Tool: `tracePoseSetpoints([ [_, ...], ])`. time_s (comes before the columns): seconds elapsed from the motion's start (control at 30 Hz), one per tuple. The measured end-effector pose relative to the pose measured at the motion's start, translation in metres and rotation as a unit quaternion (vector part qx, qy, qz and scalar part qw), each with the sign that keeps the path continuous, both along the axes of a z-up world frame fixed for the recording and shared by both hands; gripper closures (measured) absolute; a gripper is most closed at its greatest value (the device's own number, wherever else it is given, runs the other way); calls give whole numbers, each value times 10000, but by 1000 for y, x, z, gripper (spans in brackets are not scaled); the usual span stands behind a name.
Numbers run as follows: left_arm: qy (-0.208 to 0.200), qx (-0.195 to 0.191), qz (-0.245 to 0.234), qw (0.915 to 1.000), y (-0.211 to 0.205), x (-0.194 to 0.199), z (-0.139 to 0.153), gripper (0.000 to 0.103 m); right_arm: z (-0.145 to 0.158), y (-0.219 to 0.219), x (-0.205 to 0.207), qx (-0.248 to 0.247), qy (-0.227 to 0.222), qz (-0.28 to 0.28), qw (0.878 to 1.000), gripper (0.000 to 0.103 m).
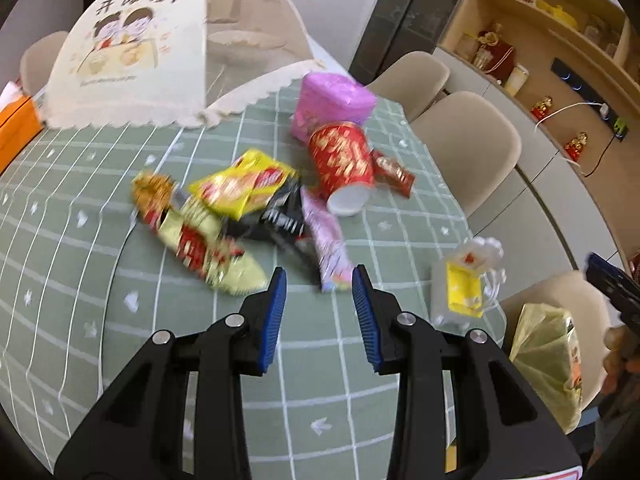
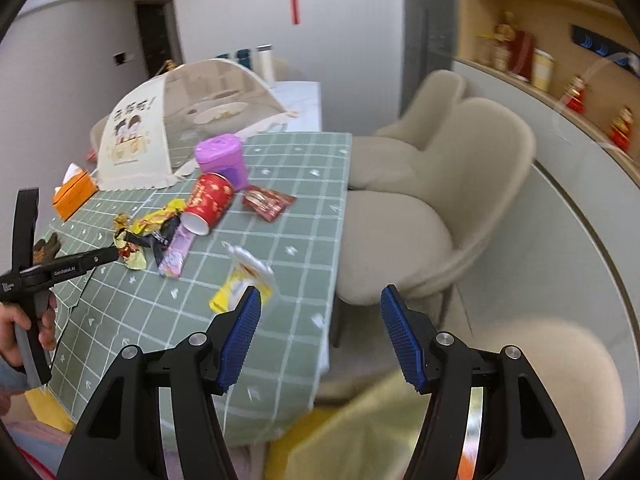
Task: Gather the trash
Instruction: 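Reach the right tool to the red snack stick packet and grasp it, then grasp the gold barcode wrapper with the left tool while the right tool holds the red packet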
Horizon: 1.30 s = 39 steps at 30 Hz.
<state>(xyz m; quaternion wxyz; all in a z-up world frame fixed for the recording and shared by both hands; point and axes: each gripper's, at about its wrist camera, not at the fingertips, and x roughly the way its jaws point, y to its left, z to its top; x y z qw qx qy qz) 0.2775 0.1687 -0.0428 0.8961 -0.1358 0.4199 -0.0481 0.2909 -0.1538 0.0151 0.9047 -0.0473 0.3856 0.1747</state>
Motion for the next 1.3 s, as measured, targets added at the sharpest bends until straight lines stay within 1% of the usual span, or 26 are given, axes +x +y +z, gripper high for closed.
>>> tracePoseSetpoints([
  [0.07, -71, -56, 11, 10000, 2, 11, 3, 70, -4, 14, 19, -69, -54, 350, 9993, 44],
  [0.1, -87, -65, 13, 9999, 3, 16, 3, 70, -7, 25, 36, -185, -94, 601, 9980, 44],
  [0.2, -87, 22, 89, 9999, 9, 34, 2, 69, -17, 48, 76, -518, -117, 1052, 9930, 44],
  [0.27, -83, 55, 183, 9998, 15, 44, -2, 69, -31, 68, 112, -742, 23, 1413, 9872, 44],
  [0.33, -94, 3, 269, 9996, 24, 50, -5, 69, -45, 89, 139, -911, 130, 1745, 9803, 44],
  [0.43, -133, 28, 398, 9991, 37, 52, -11, 69, -70, 116, 172, -1039, 363, 2200, 9693, 44],
  [0.53, -93, 82, 559, 9984, 53, 48, -17, 69, -89, 136, 198, -979, 553, 2467, 9625, 44],
  [0.57, -53, 55, 612, 9981, 60, 45, -19, 69, -96, 143, 207, -959, 629, 2560, 9599, 44],
  [0.67, 96, -53, 734, 9972, 80, 38, -25, 69, -115, 158, 224, -1105, 728, 2742, 9525, 44],
  [0.73, 184, -81, 846, 9962, 89, 32, -28, 69, -126, 162, 233, -1155, 846, 2782, 9498, 44],
  [0.8, 227, -93, 933, 9953, 96, 27, -31, 69, -127, 159, 239, -894, 881, 2747, 9533, 48],
  [0.83, 243, -92, 957, 9951, 98, 26, -33, 69, -126, 157, 243, -824, 897, 2632, 9570, 57],
  [0.87, 254, -88, 979, 9948, 100, 24, -34, 69, -124, 155, 244, -738, 911, 2570, 9593, 70],
  [0.93, 285, -112, 1053, 9940, 103, 23, -37, 69, -118, 151, 244, -604, 1011, 2442, 9625, 82],
  [0.97, 308, -170, 1085, 9935, 104, 23, -39, 69, -114, 150, 242, -574, 1011, 2432, 9630, 84],
  [1.07, 362, -359, 1146, 9921, 106, 26, -41, 69, -101, 148, 230, -653, 948, 2296, 9665, 89],
  [1.13, 385, -432, 1148, 9917, 103, 27, -40, 69, -87, 145, 220, -575, 887, 2154, 9708, 89],
  [1.23, 331, -427, 955, 9940, 89, 28, -36, 69, -66, 142, 197, -591, 709, 1946, 9765, 89],
  [1.3, 322, -341, 809, 9956, 79, 29, -34, 69, -54, 141, 181, -606, 600, 1831, 9794, 89],
])
